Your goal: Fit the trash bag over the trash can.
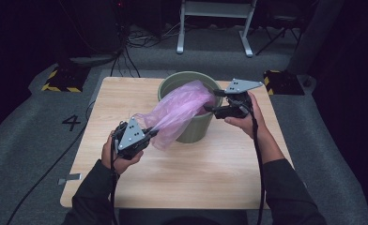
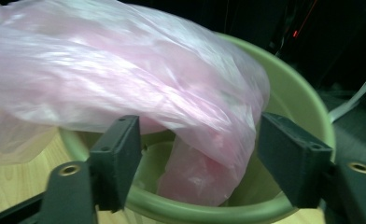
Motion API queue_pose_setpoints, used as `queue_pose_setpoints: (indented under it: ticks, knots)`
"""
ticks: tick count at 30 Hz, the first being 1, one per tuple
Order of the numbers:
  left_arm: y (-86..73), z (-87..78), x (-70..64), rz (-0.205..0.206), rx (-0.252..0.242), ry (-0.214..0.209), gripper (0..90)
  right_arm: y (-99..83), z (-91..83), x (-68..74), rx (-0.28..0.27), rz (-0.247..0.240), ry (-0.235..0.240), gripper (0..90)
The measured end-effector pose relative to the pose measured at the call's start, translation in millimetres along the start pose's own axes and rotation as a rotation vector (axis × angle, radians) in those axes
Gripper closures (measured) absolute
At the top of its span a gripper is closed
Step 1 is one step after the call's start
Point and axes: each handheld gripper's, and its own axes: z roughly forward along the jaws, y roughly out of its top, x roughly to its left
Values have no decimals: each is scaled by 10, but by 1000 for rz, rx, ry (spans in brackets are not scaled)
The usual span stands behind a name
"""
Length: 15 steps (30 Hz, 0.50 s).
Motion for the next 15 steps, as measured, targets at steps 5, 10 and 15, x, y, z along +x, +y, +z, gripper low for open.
queue_pose_setpoints:
  ticks: [5,10,15]
  knots:
    - [53,-19,7,5,-3,11,894,63,-71,160,-41,-100,20,300]
    - [127,-3,5,13,-9,5,894,172,-41,448,-88,-166,98,300]
    - [165,32,-26,25,-12,1,893,227,61,652,-61,-234,123,402]
